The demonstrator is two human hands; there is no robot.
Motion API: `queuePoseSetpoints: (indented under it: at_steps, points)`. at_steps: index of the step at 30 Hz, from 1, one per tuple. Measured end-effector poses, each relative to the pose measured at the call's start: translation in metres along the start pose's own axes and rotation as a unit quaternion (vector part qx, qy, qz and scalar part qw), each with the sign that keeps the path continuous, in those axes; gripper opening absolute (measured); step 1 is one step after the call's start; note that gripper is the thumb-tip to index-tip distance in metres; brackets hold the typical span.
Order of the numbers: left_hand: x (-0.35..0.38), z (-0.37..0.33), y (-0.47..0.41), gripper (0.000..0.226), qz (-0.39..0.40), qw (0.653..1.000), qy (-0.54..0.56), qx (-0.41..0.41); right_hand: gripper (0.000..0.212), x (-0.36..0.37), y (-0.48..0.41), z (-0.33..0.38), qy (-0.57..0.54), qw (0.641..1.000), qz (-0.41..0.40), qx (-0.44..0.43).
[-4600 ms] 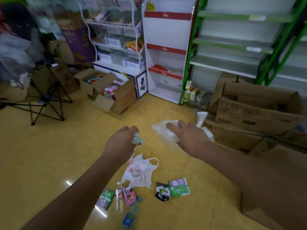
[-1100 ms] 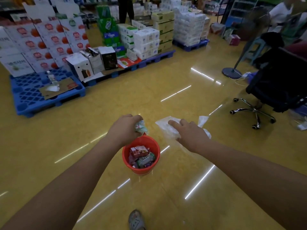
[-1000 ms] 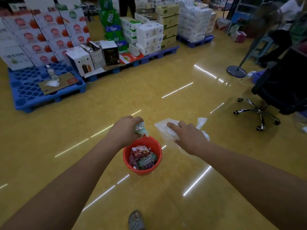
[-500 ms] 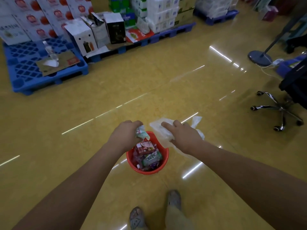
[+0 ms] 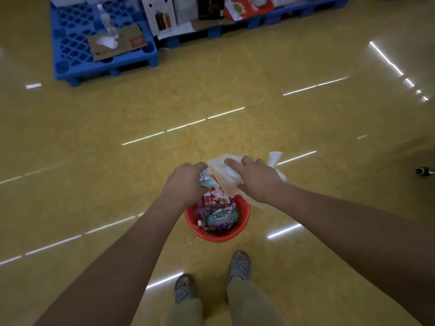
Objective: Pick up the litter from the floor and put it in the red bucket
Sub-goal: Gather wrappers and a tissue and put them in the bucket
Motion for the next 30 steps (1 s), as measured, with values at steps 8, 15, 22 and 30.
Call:
queuePoseSetpoints:
  at_steps: [8, 15, 22, 30]
  points:
    - [0.1, 0.04, -0.035, 0.063, 0.08, 0.995, 0.027, -0.049, 0.077, 0.079, -0.06, -0.011, -0.023, 0.999, 0.04, -0.021]
    - [0.242, 0.104, -0.077, 0.067, 0.135, 0.986, 0.075, -0.061, 0.079, 0.203, -0.134, -0.012, -0.054, 0.996, 0.061, -0.045]
    - [0.364, 0.145, -0.1, 0.067, 0.173, 0.977, 0.102, -0.078, 0.089, 0.315, -0.186, -0.005, -0.063, 0.991, 0.111, -0.046]
    - [0.462, 0.136, -0.126, 0.041, 0.225, 0.971, 0.048, -0.071, 0.071, 0.403, -0.236, -0.006, -0.102, 0.988, 0.119, -0.013]
Point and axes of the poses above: each hand's wrist, its own y-axis away from the middle knuckle, its own x-axis out of the palm, z = x × y, the point moved 7 cm from there along -y, towards the middle knuckle, and after that the axes turned 6 degrees about -x, right-handed, at the moved point
